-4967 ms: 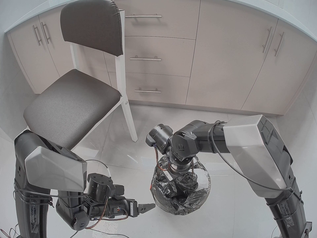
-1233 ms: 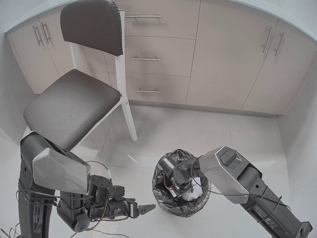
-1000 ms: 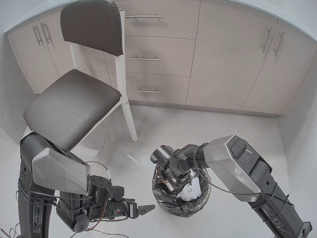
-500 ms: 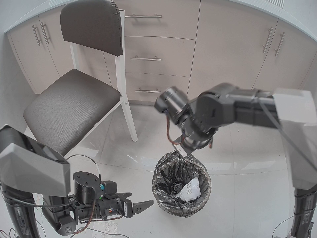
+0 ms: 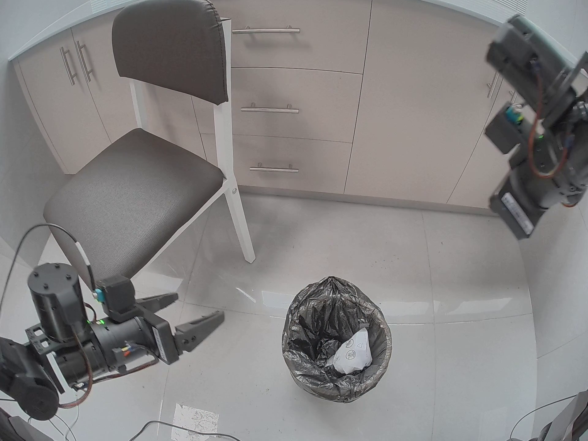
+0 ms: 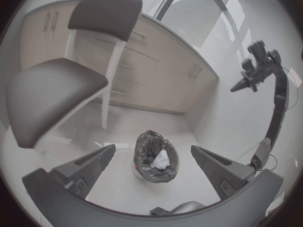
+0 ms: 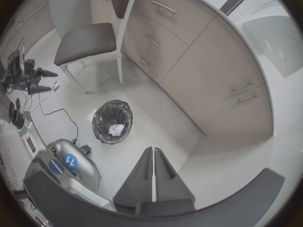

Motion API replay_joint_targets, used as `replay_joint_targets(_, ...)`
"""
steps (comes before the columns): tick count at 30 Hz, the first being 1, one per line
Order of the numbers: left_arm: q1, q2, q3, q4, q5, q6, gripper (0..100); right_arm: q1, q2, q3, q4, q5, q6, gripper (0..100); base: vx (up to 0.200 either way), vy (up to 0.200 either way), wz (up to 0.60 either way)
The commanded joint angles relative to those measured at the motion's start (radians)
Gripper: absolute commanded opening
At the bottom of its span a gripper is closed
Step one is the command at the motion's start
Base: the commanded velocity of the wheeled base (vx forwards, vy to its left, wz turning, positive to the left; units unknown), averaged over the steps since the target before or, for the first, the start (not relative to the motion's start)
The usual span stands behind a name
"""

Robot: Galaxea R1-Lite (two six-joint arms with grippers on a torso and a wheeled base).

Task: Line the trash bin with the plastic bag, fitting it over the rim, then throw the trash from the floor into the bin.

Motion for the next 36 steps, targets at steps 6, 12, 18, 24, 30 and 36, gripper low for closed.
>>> replay_joint_targets(6,0.289,-1.060,-0.536,1.343,0.122,0.106,100,-0.309,-0.484,0.000,0.317,0.010,0.010,0,0.000,0.000,0.00)
replay_joint_targets(12,0.309,-1.249,-0.449,1.413,0.241,0.107,100,-0.422,-0.616,0.000,0.316,0.039,0.094,0,0.000,0.000,0.00)
replay_joint_targets(18,0.450,-1.416,-0.302,1.421,0.249,0.112,100,-0.597,-0.980,0.000,0.305,0.509,0.099,0,0.000,0.000,0.00)
replay_joint_targets(24,0.465,-1.549,-0.184,1.418,0.263,0.107,100,-0.720,-1.256,0.000,0.211,0.717,0.097,0,0.000,0.000,0.00)
replay_joint_targets(30,0.463,-1.549,-0.064,1.404,0.341,0.113,100,-0.804,-1.612,0.299,-0.174,0.943,0.086,0,0.000,0.000,0.00)
replay_joint_targets(36,0.462,-1.549,0.048,1.286,0.283,0.098,100,-0.787,-1.655,0.508,-0.249,0.880,0.177,0,0.000,0.000,0.00)
